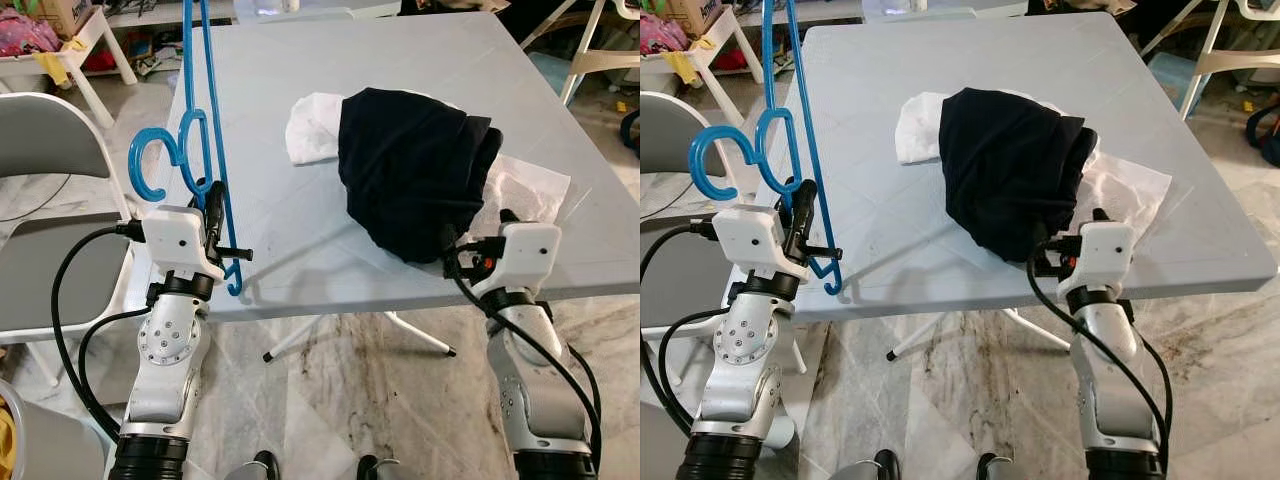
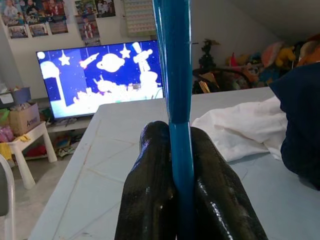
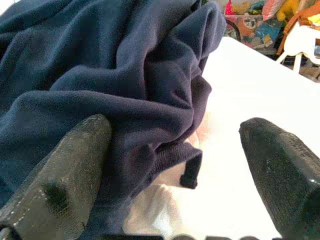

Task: Hang hanger

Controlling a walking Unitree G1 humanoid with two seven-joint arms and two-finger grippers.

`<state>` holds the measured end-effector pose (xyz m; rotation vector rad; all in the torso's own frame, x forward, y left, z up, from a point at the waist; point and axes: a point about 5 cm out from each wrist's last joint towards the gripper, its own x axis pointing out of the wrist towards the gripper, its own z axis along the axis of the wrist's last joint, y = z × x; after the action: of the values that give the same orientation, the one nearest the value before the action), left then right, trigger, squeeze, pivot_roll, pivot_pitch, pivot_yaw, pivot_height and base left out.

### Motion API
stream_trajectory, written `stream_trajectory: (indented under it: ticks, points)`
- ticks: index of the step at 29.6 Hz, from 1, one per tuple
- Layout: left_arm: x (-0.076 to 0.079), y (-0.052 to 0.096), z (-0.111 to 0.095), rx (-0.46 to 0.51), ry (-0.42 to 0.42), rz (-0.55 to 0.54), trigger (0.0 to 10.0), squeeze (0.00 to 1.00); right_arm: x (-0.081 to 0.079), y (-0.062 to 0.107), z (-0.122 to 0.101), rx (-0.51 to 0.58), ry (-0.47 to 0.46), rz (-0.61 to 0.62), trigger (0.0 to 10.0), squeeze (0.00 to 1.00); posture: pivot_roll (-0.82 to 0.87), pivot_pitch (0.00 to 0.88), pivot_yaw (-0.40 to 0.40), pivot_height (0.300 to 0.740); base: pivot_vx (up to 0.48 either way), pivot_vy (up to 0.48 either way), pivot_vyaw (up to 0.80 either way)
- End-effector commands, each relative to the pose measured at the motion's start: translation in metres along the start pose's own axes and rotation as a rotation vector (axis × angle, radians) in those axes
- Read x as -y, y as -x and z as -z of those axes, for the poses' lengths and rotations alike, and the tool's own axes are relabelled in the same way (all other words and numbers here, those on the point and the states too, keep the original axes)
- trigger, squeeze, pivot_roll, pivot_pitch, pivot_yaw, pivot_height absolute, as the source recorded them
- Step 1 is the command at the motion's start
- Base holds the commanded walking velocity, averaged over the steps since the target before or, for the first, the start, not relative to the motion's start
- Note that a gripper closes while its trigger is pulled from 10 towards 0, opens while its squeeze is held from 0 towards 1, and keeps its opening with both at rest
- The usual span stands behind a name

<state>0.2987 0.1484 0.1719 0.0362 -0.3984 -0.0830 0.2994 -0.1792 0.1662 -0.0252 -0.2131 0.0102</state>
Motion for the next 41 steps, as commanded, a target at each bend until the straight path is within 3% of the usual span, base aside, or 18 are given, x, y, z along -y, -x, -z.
stream_trajectory:
  ticks: [1,5,6,11,19,27,34,41]
  points:
    - [-0.001,0.031,0.062,-0.369,0.018,-0.013,10.0,0.0,-0.001,-0.001,-0.005,0.015,0.001,0.002,10.0,0.0,0.05,0.235,-0.005,0.74,0.0,0.0,0.0]
    - [0.003,0.015,0.047,-0.311,0.073,-0.014,10.0,0.0,-0.005,-0.004,-0.008,0.034,0.006,-0.012,10.0,0.0,0.05,0.228,-0.006,0.74,0.0,0.0,0.0]
    - [0.007,0.003,0.032,-0.221,0.044,0.009,10.0,0.0,-0.008,-0.005,-0.01,0.046,0.012,-0.016,10.0,0.0,0.05,0.225,-0.005,0.74,0.0,0.0,0.0]
    - [0.01,-0.013,0.014,-0.142,0.052,0.021,10.0,0.0,-0.012,-0.009,-0.015,0.072,0.011,-0.02,10.0,0.0,0.05,0.218,-0.003,0.74,0.0,0.0,0.0]
    - [0.015,-0.015,0.006,-0.114,0.014,0.044,10.0,0.0,-0.012,-0.012,-0.027,0.12,0.013,-0.014,10.0,0.0,0.05,0.222,-0.002,0.74,0.0,0.0,0.0]
    - [0.022,-0.026,-0.015,-0.02,-0.036,0.069,10.0,0.0,-0.018,-0.016,-0.037,0.164,0.02,-0.03,10.0,0.0,0.06,0.222,-0.002,0.74,0.0,0.0,0.0]
    - [0.023,-0.029,-0.011,-0.037,-0.05,0.088,10.0,0.0,-0.021,-0.017,-0.033,0.151,0.018,-0.039,10.0,0.0,0.06,0.222,-0.001,0.74,0.0,0.0,0.0]
    - [0.024,-0.052,-0.026,0.042,-0.075,0.064,10.0,0.0,-0.03,-0.021,-0.031,0.154,0.02,-0.062,10.0,0.0,0.06,0.213,-0.005,0.74,0.0,0.0,0.0]
